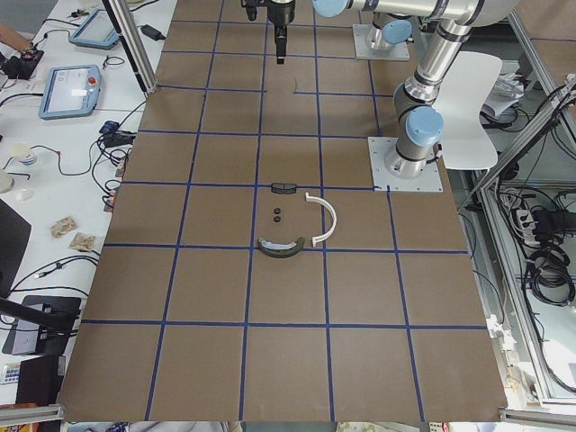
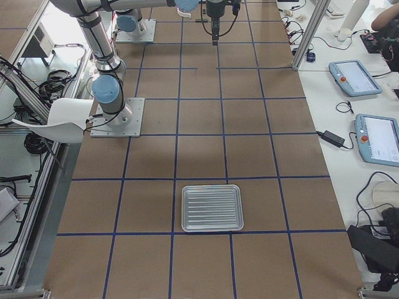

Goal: Place bearing gear from tray to pile

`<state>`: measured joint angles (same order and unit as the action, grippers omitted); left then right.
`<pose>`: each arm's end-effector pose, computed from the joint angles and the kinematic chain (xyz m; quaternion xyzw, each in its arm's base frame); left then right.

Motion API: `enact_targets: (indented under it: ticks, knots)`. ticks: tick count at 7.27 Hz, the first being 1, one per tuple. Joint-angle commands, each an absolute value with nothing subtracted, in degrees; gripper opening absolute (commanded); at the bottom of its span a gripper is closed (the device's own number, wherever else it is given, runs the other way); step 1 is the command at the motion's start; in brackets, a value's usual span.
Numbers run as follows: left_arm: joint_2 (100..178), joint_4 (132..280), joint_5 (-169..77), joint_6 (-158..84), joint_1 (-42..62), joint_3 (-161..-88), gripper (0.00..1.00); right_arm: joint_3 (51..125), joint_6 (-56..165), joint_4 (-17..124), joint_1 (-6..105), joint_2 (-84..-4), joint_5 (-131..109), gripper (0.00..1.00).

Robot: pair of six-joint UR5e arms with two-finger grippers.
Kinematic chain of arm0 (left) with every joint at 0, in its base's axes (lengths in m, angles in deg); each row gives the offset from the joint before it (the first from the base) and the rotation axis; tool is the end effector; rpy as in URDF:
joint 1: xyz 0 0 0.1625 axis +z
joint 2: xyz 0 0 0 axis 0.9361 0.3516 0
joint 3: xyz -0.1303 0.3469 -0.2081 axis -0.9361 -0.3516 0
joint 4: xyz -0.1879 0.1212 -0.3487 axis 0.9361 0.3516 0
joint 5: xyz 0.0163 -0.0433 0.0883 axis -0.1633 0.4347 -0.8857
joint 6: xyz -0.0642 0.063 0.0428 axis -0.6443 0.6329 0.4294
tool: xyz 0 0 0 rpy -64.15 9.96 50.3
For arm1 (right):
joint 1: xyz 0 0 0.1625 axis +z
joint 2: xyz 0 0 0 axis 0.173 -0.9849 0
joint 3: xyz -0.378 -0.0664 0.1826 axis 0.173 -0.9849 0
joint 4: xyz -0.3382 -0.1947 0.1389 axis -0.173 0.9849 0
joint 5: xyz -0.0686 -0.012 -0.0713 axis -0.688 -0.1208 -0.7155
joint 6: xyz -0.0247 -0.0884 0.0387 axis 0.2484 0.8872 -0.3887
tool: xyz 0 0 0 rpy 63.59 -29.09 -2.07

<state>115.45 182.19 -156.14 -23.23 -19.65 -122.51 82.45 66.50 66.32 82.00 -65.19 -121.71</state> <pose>-0.1282 -0.4678 0.5237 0.0158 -0.9996 0.0191 0.0130 0.1536 -0.4871 0.5178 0.0207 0.9992 -0.0283 0.0200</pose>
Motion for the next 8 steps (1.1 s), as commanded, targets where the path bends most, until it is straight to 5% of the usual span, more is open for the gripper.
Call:
enact_targets:
  ticks: [1,8]
  knots:
    - [114.7,183.0,-158.2,-21.2,-19.0,-122.4,1.00,82.4,66.5,66.3,82.0,-65.2,-121.7,1.00]
    - [115.4,182.5,-158.2,-21.2,-18.6,-122.0,1.00,82.4,66.5,66.3,82.0,-65.3,-121.7,1.00]
